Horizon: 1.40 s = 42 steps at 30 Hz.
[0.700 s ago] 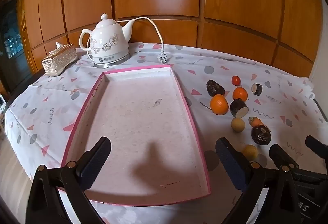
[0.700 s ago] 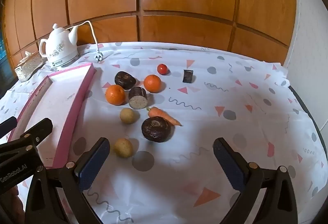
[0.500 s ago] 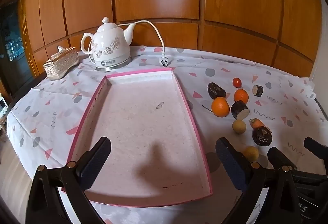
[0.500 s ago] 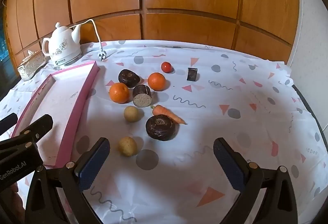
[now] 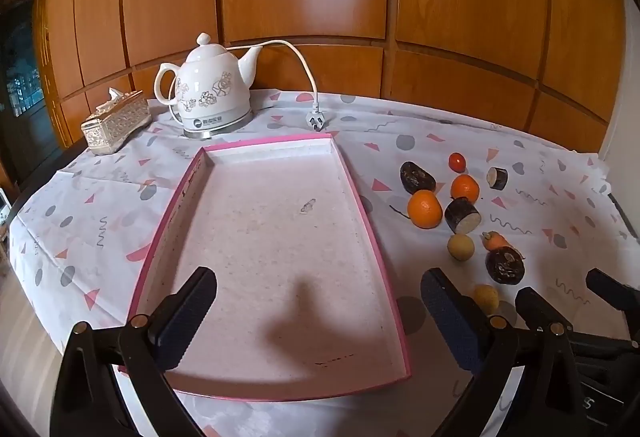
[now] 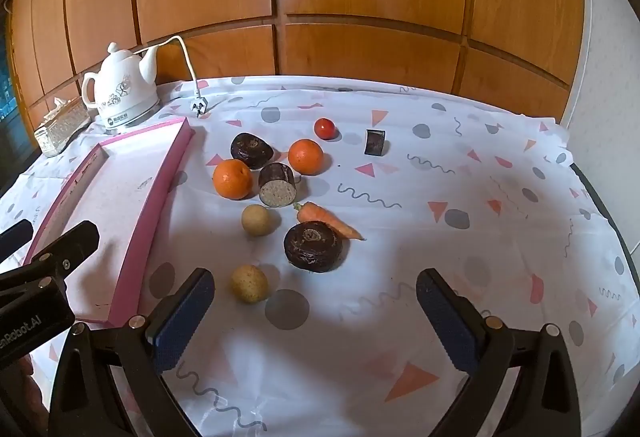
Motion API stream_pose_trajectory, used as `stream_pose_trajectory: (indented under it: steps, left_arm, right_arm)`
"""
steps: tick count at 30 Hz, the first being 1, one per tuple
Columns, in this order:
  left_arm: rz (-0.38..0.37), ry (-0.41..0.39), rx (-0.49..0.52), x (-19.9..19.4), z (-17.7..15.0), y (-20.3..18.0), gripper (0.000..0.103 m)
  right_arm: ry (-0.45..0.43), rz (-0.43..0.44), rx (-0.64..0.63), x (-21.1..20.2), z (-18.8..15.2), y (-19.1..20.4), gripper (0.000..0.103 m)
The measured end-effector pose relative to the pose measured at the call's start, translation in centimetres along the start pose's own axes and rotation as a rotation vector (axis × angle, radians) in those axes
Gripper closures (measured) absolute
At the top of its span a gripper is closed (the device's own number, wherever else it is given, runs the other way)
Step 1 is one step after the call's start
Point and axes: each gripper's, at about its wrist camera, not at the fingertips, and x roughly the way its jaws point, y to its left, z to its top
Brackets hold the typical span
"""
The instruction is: Organize fruits
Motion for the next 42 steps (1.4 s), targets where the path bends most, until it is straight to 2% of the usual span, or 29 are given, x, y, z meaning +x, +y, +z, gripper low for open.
stream_pose_trajectory:
  steps: [14,19,42]
  left_arm:
    - [-0.005,-0.001,-0.006,-0.18,0.18,-0.05,0.000]
    - [-0.028,0.027,-0.019,0.03,0.17,-0.14,0.000]
    - [-0.011,0.021,0.000,0.06,-0.25,-0.32,0.000]
  right_arm:
    - [-0.013,-0.009,-0.017,-0.05,-0.01,-0.08,0.000]
    - [-0.019,-0.011,-0.031,-0.14,-0.05,0.09,0.000]
    - [-0.022,-0.010,-0.022,-0.05,-0.31,-0.23,0.000]
